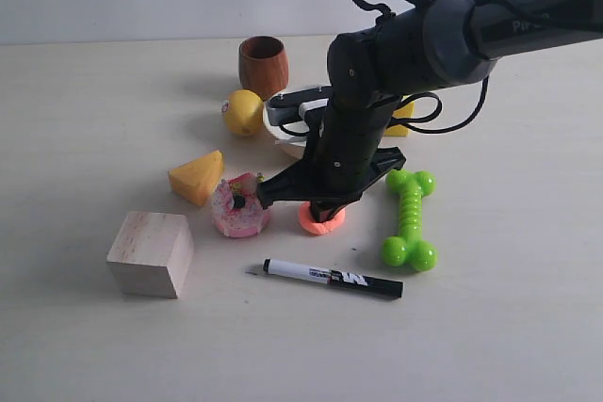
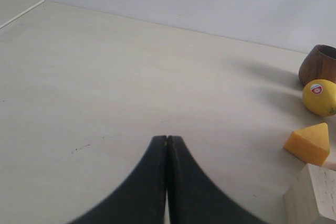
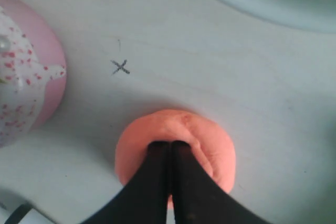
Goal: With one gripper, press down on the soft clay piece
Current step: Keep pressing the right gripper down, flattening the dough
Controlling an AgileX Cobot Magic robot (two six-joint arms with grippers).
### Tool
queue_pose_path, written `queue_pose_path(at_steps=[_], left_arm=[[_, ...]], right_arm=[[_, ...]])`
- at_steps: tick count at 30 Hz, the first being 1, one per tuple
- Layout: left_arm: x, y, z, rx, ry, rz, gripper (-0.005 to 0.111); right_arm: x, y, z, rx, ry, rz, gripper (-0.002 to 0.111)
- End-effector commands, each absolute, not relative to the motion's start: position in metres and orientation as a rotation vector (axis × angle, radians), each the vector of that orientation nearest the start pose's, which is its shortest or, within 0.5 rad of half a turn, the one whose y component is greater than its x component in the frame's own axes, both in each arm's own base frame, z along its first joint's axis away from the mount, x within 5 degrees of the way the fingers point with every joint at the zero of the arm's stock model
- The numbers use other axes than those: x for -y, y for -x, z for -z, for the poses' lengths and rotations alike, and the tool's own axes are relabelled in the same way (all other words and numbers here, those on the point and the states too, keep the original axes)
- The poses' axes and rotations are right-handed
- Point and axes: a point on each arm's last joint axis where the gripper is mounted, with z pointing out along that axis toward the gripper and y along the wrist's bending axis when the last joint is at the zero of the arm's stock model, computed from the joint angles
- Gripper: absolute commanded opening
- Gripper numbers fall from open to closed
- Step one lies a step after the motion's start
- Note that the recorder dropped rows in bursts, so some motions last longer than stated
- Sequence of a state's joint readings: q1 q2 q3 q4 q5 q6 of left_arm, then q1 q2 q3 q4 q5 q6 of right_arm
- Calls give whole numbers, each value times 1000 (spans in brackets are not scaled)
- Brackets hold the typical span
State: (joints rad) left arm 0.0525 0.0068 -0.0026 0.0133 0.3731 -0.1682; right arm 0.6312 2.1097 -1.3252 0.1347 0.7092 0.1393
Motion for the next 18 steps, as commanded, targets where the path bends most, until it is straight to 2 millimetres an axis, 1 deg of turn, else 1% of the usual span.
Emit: queue_pose_path(at_steps=[1, 4, 9, 15, 16, 18], left_arm=[[-3, -53, -180, -1846, 193, 75, 0], [-3, -53, -180, -1846, 193, 75, 0], [-3, -53, -180, -1846, 193, 75, 0], [-3, -53, -180, -1846, 193, 75, 0], [-3, -53, -180, -1846, 193, 75, 0], [-3, -53, -180, -1846, 193, 75, 0]], right_arm=[[-241, -319, -110, -2957, 608, -219, 1], [-240, -318, -108, -2973, 609, -214, 1], [-240, -316, -97, -3008, 617, -191, 1], [-239, -316, -97, -3013, 617, -191, 2], [-239, -316, -97, -3014, 617, -190, 4], [-240, -316, -97, -3020, 603, -205, 13]])
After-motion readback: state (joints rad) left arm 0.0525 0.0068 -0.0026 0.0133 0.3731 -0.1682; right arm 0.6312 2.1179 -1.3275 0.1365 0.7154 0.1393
